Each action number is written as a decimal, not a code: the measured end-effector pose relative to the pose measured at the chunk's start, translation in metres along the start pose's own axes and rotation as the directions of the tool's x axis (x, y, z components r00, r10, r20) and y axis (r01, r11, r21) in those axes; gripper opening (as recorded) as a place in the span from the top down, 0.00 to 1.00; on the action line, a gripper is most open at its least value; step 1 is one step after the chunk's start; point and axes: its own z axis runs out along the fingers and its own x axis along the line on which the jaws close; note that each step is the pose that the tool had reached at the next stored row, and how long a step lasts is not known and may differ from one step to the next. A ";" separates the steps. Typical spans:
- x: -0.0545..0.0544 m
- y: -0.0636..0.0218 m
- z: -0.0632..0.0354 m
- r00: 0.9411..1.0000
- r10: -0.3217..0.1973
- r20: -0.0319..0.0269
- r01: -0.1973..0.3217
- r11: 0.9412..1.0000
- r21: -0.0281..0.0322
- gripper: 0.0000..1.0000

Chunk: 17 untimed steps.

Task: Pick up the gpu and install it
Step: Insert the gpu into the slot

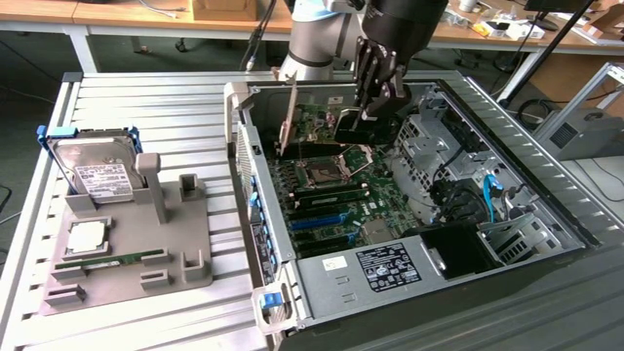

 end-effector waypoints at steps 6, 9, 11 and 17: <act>0.000 0.0000 0.0000 0.999 -0.039 -0.001 0.039 0.999 0.000 0.73; 0.000 0.0000 0.0000 0.999 -0.040 -0.001 0.040 0.999 0.000 0.73; 0.000 0.0000 0.0000 0.999 -0.040 -0.001 0.040 0.999 0.000 0.73; 0.000 0.0000 0.0001 0.999 -0.040 -0.001 0.040 0.999 0.000 0.73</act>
